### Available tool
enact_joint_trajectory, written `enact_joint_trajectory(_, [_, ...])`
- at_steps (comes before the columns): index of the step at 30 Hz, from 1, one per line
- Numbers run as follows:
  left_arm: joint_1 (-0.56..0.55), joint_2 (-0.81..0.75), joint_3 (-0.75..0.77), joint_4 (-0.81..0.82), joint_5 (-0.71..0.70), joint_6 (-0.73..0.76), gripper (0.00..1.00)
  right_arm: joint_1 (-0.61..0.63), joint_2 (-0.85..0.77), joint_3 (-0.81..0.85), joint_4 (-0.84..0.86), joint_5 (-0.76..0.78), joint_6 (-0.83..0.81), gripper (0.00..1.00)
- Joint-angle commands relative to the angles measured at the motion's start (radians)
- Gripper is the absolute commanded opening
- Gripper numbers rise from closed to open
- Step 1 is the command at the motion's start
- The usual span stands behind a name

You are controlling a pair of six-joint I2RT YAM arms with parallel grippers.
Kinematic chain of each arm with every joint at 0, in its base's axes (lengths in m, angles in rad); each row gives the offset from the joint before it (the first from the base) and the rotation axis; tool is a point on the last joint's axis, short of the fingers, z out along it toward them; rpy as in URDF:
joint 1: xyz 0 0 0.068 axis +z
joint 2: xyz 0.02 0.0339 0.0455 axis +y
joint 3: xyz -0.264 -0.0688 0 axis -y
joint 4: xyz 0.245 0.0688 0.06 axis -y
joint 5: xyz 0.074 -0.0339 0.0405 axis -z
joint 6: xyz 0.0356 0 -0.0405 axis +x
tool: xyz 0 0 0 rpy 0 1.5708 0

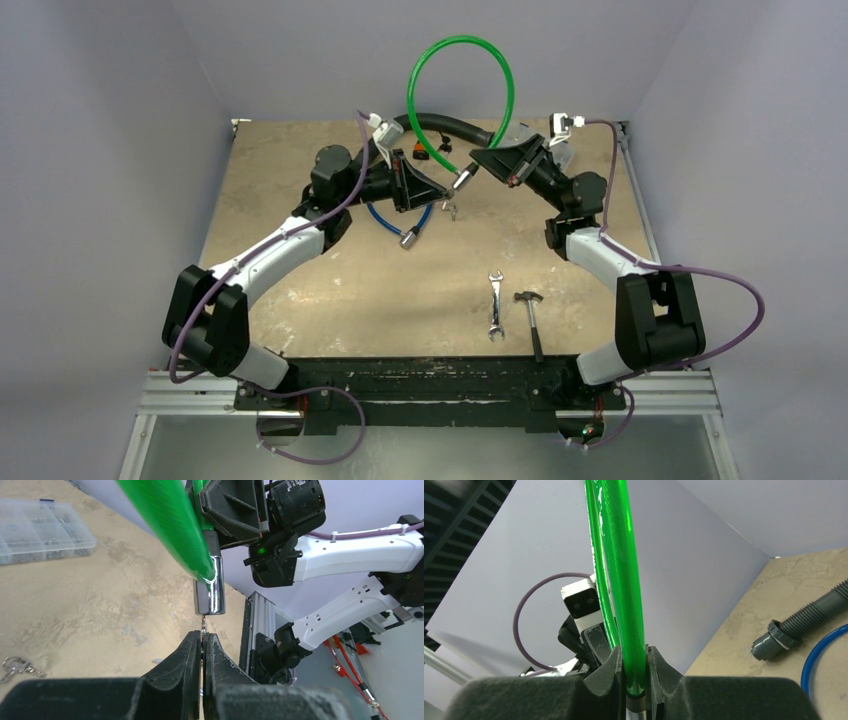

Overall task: Lock with the key
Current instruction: Lock the lock.

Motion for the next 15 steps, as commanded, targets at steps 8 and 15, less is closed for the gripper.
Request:
enact_joint_trajectory(8, [-0.005,0.019,-0.045,0.262,0.107,-0.228,0.00,0.000,-0.024,0.043,0.273,-0.025,0.084,0.00])
enact_joint_trajectory(15, [-0.005,0.001,-0.100,0.292,0.130,-0.239,0.00,-0.021,-0.008,0.076,0.305,-0.010,0.124,0.00])
